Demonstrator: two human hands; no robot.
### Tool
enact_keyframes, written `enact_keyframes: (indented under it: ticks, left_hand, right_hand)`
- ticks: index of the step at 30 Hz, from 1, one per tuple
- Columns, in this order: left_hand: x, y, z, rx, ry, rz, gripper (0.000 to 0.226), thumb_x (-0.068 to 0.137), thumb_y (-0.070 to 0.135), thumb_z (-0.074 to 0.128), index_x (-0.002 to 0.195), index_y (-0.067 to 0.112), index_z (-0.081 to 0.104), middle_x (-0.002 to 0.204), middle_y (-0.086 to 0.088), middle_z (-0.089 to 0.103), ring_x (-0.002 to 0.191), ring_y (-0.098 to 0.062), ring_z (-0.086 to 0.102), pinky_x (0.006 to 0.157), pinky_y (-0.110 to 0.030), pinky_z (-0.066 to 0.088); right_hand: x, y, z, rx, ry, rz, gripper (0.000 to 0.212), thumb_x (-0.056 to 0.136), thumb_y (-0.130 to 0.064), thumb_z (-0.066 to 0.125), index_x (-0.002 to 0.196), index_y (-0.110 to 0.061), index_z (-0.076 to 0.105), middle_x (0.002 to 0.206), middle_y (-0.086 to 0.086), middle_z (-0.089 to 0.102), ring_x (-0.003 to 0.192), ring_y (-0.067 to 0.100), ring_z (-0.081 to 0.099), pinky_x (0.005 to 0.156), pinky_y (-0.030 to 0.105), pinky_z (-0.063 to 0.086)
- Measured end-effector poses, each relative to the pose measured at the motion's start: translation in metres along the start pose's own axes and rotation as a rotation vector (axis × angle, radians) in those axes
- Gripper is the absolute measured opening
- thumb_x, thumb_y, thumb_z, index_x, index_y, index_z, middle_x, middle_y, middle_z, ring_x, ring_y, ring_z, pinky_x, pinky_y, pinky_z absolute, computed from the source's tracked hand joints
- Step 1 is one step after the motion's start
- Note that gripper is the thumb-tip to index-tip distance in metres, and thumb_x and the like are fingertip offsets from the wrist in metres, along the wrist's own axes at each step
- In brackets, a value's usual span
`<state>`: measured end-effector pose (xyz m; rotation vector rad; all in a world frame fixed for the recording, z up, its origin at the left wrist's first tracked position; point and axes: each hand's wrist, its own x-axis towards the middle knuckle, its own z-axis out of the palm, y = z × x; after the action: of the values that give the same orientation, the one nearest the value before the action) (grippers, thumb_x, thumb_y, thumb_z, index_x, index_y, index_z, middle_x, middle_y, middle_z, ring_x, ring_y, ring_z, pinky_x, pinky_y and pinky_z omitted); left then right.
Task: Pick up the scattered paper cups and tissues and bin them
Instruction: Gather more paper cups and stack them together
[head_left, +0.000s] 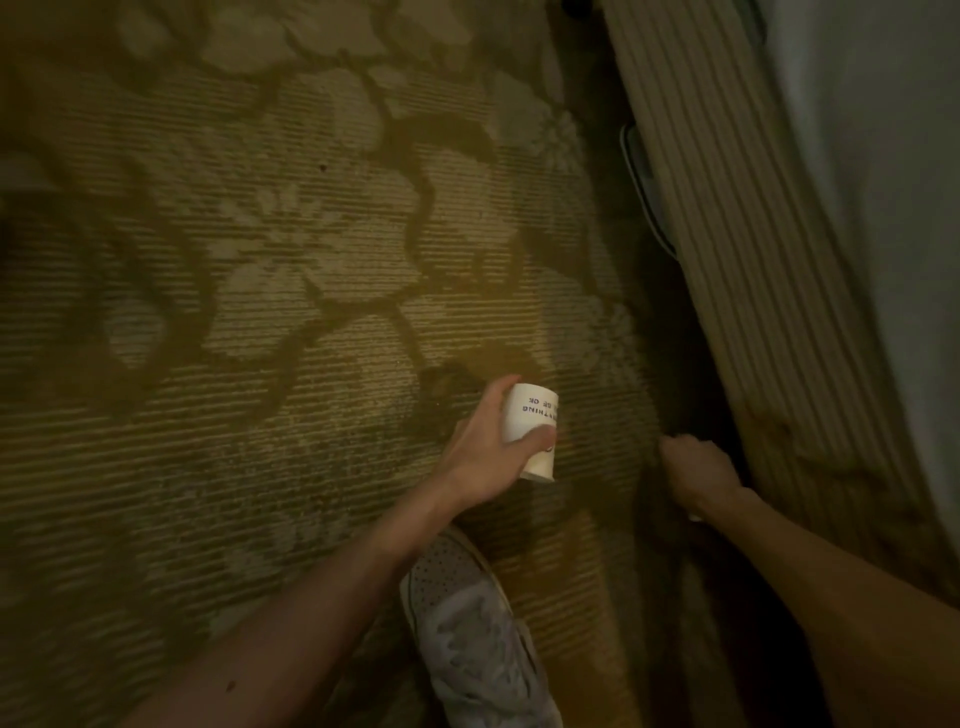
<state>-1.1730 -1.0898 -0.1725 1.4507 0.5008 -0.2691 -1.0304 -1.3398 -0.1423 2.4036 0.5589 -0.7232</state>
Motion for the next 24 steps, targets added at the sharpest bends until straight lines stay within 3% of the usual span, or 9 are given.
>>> enact_keyframes:
  ticks: [2,5,7,9,13,16,19,24]
  left_hand:
    - [0.001,-0.001,-0.009,-0.013,0.01,-0.027,0.067,0.082,0.045,0.071,0.138,0.048,0.035,0.123,0.008,0.058,0.095,-0.002,0.06,0.067,-0.019,0.047]
    - [0.004,-0.001,-0.029,-0.02,0.068,-0.078,0.06,0.084,0.036,0.067,0.137,0.045,0.04,0.122,0.008,0.058,0.101,-0.013,0.062,0.08,-0.034,0.054]
    - [0.003,0.0,-0.045,-0.042,0.127,-0.11,0.053,0.085,0.033,0.062,0.134,0.043,0.045,0.115,0.01,0.059,0.092,-0.01,0.063,0.071,-0.029,0.053]
    - [0.001,0.002,-0.067,-0.065,0.208,-0.121,0.045,0.089,0.036,0.056,0.132,0.038,0.047,0.111,0.01,0.061,0.085,-0.008,0.063,0.062,-0.026,0.048]
    - [-0.012,0.007,-0.126,-0.154,0.348,-0.124,0.048,0.09,0.049,0.059,0.131,0.033,0.042,0.107,0.006,0.064,0.08,-0.013,0.07,0.06,-0.03,0.055]
    - [-0.028,0.011,-0.173,-0.082,0.437,-0.133,0.056,0.079,0.063,0.069,0.119,0.032,0.045,0.098,0.01,0.066,0.069,-0.004,0.07,0.052,-0.021,0.055]
    - [-0.039,0.019,-0.228,0.082,0.657,-0.145,0.056,0.077,0.053,0.076,0.118,0.028,0.048,0.097,0.009,0.062,0.077,-0.008,0.064,0.055,-0.023,0.047]
    - [-0.056,0.034,-0.312,0.534,1.023,-0.162,0.048,0.076,0.045,0.073,0.113,0.025,0.05,0.115,0.003,0.048,0.097,-0.02,0.056,0.073,-0.035,0.04]
  right_hand:
    - [0.003,-0.023,-0.015,0.124,0.108,-0.078,0.013,0.095,-0.015,0.052,0.098,-0.015,0.065,0.101,0.006,0.07,0.085,0.023,0.068,0.072,0.037,0.057]
    - [0.007,-0.075,-0.046,0.456,0.186,-0.231,0.013,0.095,-0.024,0.058,0.106,-0.023,0.065,0.103,-0.01,0.065,0.091,0.012,0.063,0.071,0.029,0.052]
    - [0.008,-0.117,-0.069,0.712,0.165,-0.29,0.013,0.094,-0.025,0.061,0.106,-0.028,0.064,0.1,-0.016,0.062,0.088,0.004,0.061,0.066,0.021,0.047]
    - [0.008,-0.158,-0.089,0.983,0.14,-0.333,0.01,0.093,-0.02,0.063,0.099,-0.029,0.065,0.095,-0.015,0.065,0.086,0.002,0.063,0.068,0.021,0.052]
    - [0.011,-0.219,-0.119,1.325,0.14,-0.374,0.018,0.087,-0.009,0.07,0.098,-0.023,0.065,0.092,-0.006,0.068,0.084,0.009,0.065,0.064,0.014,0.052]
    - [0.012,-0.255,-0.137,1.303,0.083,-0.498,0.029,0.077,-0.014,0.081,0.099,-0.022,0.064,0.084,-0.01,0.071,0.074,0.001,0.067,0.058,0.014,0.051]
    - [0.014,-0.295,-0.162,1.214,0.123,-0.654,0.026,0.073,-0.016,0.085,0.083,-0.025,0.063,0.063,-0.019,0.066,0.055,-0.009,0.059,0.045,0.007,0.04]
    - [0.021,-0.349,-0.212,1.071,0.174,-0.798,0.017,0.079,-0.034,0.079,0.082,-0.028,0.064,0.086,-0.009,0.068,0.074,0.009,0.066,0.06,0.028,0.053]
